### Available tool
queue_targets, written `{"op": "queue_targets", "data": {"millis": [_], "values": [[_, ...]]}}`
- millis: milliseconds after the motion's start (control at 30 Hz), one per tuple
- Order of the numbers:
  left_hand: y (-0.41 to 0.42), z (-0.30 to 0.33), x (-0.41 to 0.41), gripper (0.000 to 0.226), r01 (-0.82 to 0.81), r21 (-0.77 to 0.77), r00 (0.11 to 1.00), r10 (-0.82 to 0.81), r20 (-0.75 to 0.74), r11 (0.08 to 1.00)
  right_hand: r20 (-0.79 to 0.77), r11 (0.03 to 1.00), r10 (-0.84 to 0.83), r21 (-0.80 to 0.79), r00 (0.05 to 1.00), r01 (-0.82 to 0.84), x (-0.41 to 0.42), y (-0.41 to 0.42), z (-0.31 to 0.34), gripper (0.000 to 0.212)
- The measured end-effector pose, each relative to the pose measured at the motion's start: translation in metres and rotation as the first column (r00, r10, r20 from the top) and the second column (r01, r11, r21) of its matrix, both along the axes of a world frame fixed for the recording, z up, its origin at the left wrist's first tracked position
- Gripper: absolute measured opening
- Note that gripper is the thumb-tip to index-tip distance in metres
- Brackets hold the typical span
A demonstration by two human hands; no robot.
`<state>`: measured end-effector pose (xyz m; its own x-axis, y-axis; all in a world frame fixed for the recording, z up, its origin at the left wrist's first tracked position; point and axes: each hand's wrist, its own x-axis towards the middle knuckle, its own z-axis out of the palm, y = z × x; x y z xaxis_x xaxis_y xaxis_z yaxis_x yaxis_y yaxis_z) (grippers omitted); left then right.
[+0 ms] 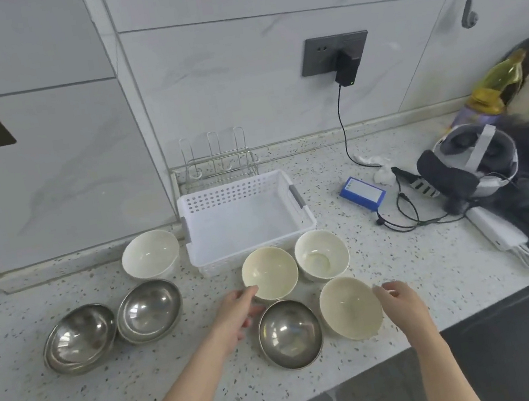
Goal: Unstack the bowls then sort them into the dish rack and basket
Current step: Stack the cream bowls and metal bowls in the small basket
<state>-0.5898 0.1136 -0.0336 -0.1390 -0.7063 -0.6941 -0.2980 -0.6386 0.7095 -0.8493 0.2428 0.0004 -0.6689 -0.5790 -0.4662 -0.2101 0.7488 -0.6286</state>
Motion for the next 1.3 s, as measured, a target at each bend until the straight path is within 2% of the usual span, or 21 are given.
{"op": "queue_targets", "data": {"millis": [133, 300, 567, 667, 1000, 1167, 1300], "values": [[0.003, -0.002, -0.012, 0.014, -0.022, 0.01, 1.0, 0.022, 0.003, 1.0, 0.098, 0.979, 0.141, 0.135, 0.985, -0.153, -0.018, -0.002, -0.006, 0.048], [0.003, -0.007, -0.018, 0.016, -0.063, 0.021, 0.997, 0.063, -0.032, 0.998, 0.262, 0.941, 0.231, 0.186, 0.937, -0.284, -0.032, -0.002, -0.006, 0.031], [0.007, -0.01, -0.008, 0.014, -0.145, -0.034, 0.989, 0.146, 0.024, 0.989, 0.313, 0.938, 0.313, 0.05, 0.897, -0.344, -0.038, -0.006, -0.005, 0.02], [0.012, -0.007, 0.006, 0.016, -0.181, -0.032, 0.983, 0.182, 0.021, 0.983, 0.319, 0.92, 0.36, 0.033, 0.877, -0.39, -0.039, -0.011, 0.002, 0.011], [0.019, 0.019, 0.046, 0.019, -0.24, -0.163, 0.967, 0.251, 0.047, 0.957, 0.283, 0.866, 0.477, 0.011, 0.832, -0.5, -0.059, -0.035, 0.042, 0.009], [0.017, 0.038, 0.055, 0.022, -0.3, -0.188, 0.953, 0.3, -0.028, 0.935, 0.355, 0.881, 0.473, -0.17, 0.806, -0.442, -0.059, -0.062, 0.069, 0.023], [0.008, 0.05, 0.057, 0.023, -0.367, -0.202, 0.93, 0.352, -0.108, 0.908, 0.375, 0.877, 0.471, -0.297, 0.799, -0.377, -0.044, -0.091, 0.077, 0.015]]}}
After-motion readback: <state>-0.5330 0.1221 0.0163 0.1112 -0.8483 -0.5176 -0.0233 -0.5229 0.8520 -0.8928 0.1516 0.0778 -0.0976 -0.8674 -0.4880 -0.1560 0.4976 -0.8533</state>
